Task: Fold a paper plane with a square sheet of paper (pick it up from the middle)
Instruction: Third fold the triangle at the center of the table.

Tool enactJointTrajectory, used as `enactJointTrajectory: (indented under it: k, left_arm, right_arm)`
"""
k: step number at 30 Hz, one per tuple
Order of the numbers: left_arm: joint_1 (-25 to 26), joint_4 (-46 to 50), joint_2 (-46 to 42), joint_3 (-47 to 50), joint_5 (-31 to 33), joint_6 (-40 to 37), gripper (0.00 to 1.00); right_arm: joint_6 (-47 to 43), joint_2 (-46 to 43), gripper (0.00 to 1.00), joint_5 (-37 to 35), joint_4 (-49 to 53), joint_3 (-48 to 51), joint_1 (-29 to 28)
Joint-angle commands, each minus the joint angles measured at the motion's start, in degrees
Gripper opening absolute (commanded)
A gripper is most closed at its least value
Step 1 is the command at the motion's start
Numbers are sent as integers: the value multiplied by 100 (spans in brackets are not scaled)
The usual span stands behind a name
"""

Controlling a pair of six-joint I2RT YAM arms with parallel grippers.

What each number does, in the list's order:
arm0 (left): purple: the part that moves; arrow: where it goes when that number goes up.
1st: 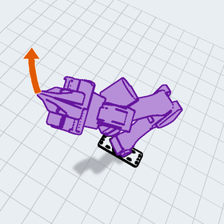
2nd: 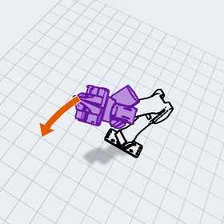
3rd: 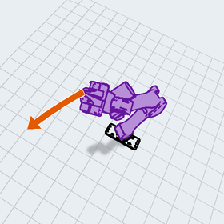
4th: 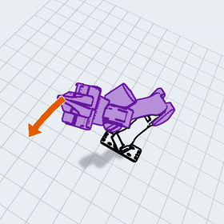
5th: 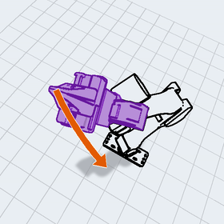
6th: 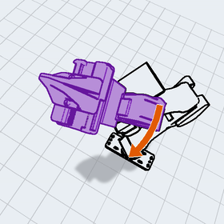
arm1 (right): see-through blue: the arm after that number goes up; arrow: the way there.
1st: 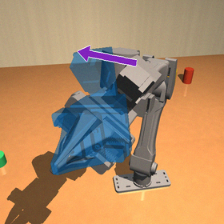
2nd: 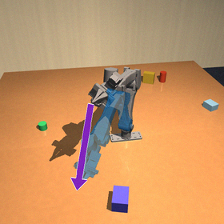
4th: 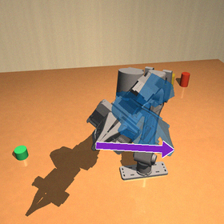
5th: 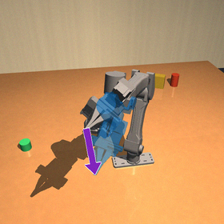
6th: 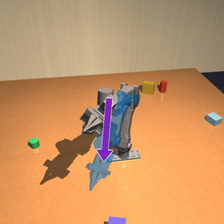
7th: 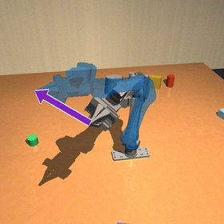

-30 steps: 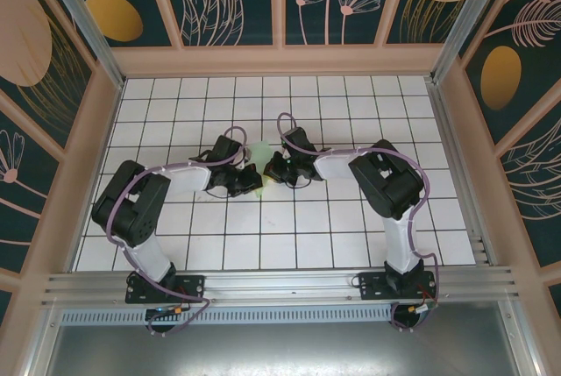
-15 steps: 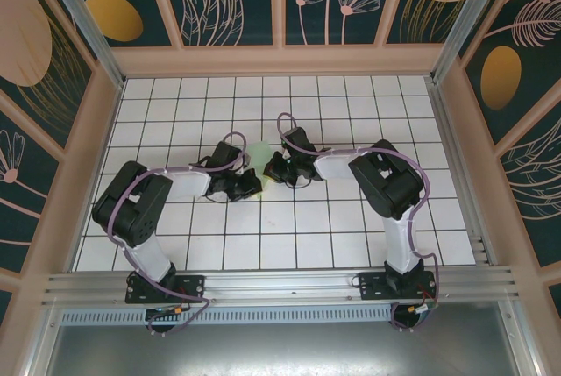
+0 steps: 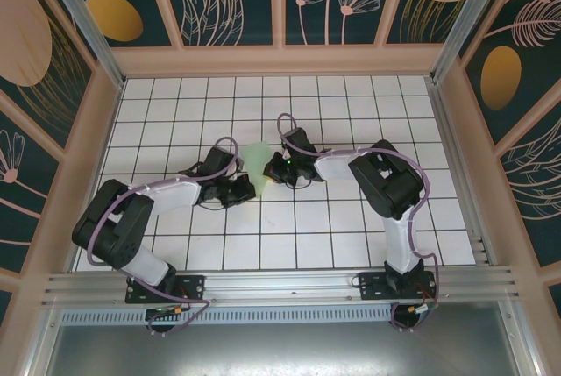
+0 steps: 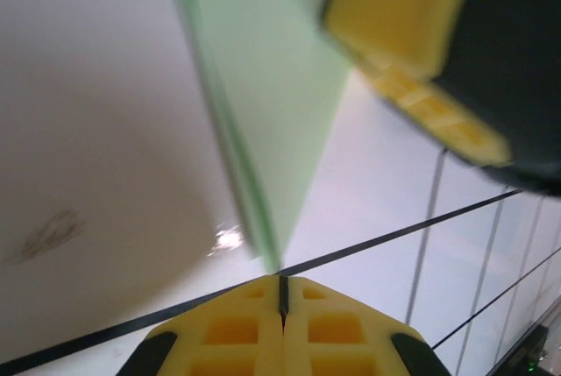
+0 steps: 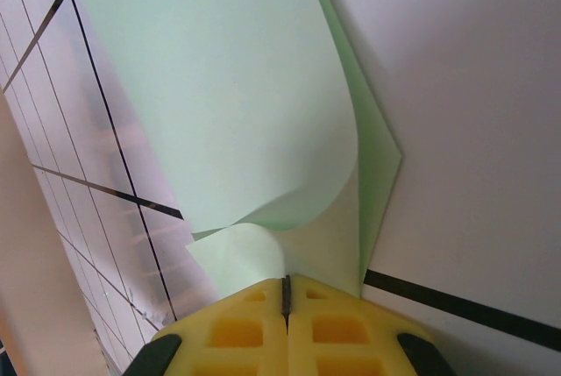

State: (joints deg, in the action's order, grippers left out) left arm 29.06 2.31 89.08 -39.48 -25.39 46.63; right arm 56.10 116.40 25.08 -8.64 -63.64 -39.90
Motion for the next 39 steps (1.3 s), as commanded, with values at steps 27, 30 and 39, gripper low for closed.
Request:
enactJointTrajectory:
  k: [27, 30, 39]
  left_arm:
    - [38, 301, 1130, -314, 280, -334, 0]
    - [38, 302, 1128, -333, 302, -339, 0]
    - [38, 344, 1083, -312, 346, -330, 0]
  right_arm:
    - [-1673, -639, 0, -478, 200, 270, -240]
    - [-1648, -554, 0, -452, 265, 222, -406]
    - [-1473, -259, 0, -574, 555, 77, -410]
